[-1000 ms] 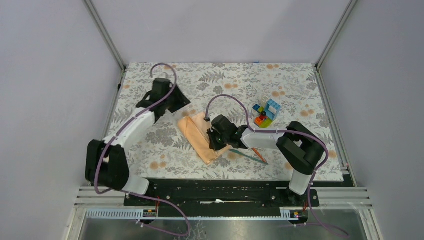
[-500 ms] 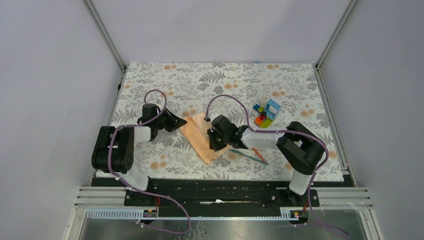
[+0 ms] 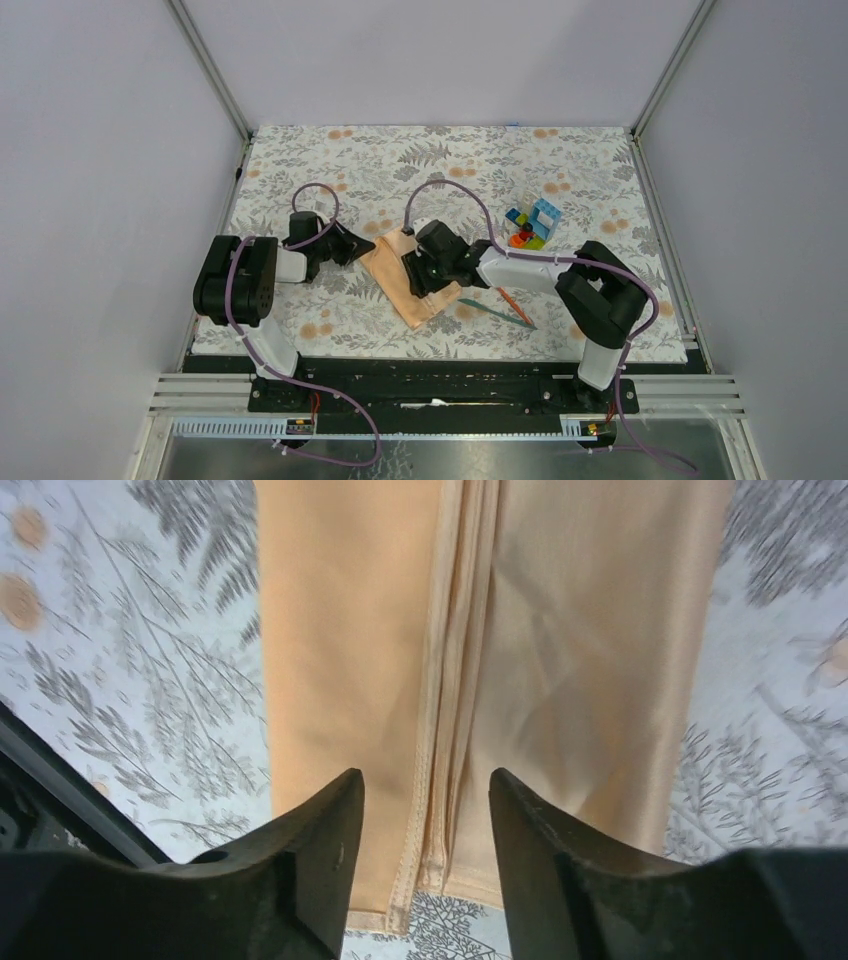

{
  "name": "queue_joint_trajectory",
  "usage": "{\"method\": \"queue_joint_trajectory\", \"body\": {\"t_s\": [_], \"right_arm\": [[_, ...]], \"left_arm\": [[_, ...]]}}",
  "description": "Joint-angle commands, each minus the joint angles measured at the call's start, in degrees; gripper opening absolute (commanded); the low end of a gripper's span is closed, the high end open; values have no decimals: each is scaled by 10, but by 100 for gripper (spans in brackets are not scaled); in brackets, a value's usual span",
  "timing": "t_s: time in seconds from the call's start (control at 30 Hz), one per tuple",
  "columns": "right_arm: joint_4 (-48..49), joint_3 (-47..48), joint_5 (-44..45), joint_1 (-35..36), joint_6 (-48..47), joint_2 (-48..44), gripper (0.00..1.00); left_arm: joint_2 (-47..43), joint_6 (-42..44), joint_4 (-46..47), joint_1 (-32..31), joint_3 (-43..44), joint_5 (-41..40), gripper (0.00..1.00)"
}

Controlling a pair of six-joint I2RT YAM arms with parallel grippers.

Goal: Fold the napkin into a case and place the utensils inside
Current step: Smooth out the 2/3-rectangle-folded napkin at the center of the board.

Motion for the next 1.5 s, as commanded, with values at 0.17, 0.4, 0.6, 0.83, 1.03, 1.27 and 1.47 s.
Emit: {"method": "queue_joint_trajectory", "body": {"t_s": [0.17,0.4,0.6,0.83,1.03,1.27,1.47], "right_arm": [[-20,200,-126,2,-8,71,77],[176,235,-426,-21,126,187,76],[207,231,-482,-45,137,249,76],[204,192,-497,-64,141,263,76],[208,86,-502,-64,135,195,76],[219,-7,-510,-68,133,126,77],[231,-115,-507,-69,134,45,77]], "left_arm": [[13,23,-11,3,-8,-24,0],[17,27,-52,3,14,-42,0],[21,25,-51,3,19,-39,0],[25,30,-60,3,22,-43,0],[35,30,-60,3,27,-44,0],[45,34,-62,3,35,-40,0],[40,56,-96,3,57,-41,0]]}}
